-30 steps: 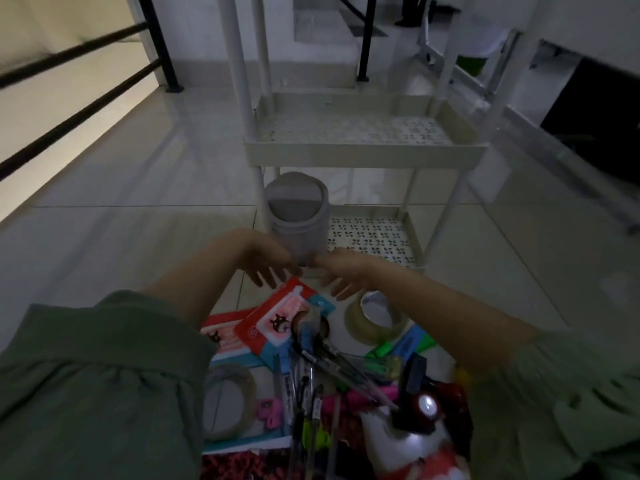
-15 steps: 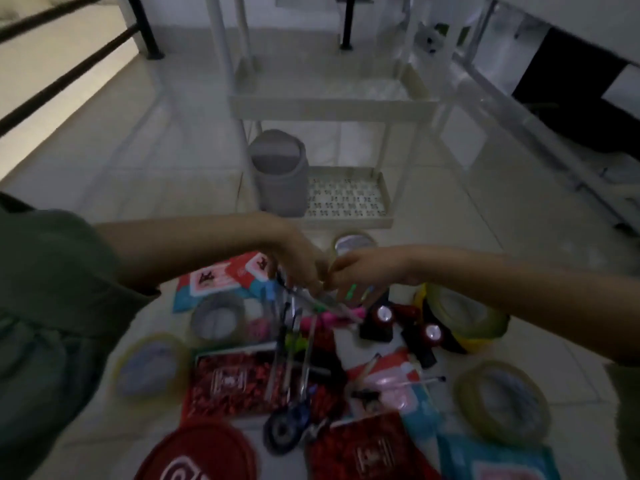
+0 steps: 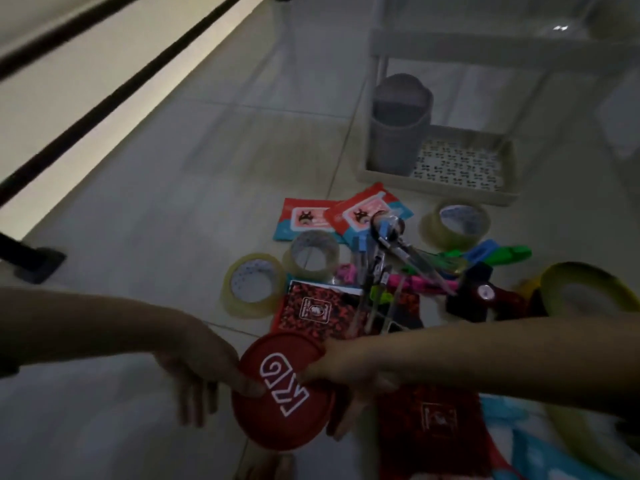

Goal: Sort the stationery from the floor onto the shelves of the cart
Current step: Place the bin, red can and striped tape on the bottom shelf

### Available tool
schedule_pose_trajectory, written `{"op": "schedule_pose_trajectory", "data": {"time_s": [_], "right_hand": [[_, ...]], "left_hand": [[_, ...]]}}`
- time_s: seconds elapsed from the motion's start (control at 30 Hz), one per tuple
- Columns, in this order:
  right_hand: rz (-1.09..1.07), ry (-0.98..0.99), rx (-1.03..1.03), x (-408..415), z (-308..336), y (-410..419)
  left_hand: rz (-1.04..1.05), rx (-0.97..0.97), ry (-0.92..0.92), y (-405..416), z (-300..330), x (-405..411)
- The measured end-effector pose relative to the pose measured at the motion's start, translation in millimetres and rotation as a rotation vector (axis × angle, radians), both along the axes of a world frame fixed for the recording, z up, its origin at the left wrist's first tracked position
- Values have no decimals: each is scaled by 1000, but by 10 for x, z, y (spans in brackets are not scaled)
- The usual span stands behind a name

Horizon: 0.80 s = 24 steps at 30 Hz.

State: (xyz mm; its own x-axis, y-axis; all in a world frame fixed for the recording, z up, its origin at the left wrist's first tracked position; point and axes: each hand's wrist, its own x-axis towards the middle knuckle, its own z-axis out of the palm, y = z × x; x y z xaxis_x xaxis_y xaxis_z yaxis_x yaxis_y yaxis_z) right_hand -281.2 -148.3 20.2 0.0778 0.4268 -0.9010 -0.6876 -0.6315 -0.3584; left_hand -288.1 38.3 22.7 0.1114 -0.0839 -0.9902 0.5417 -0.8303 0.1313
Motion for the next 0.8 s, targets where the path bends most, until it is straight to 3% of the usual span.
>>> {"op": "schedule_pose_trajectory", "data": {"time_s": [0.1,0.17,0.3,0.6,0.8], "right_hand": [[-150,-15,-20,-96,-27,52],[-276,-105,-75,-164,-36,57],[-402,-149,-139,-258,-106,57],[-543,-41,-37,136,247,-527],[-621,-293,-67,657,658,-962]], "left_hand": [[225,-80,-86,-65,-3,-126],[388,-51,-247,-104,-69,-184],[498,6,-272,-137,-136,-181],[517,-235,-384,-477,234,210],[513,-355,-606,-919,584,808]]}}
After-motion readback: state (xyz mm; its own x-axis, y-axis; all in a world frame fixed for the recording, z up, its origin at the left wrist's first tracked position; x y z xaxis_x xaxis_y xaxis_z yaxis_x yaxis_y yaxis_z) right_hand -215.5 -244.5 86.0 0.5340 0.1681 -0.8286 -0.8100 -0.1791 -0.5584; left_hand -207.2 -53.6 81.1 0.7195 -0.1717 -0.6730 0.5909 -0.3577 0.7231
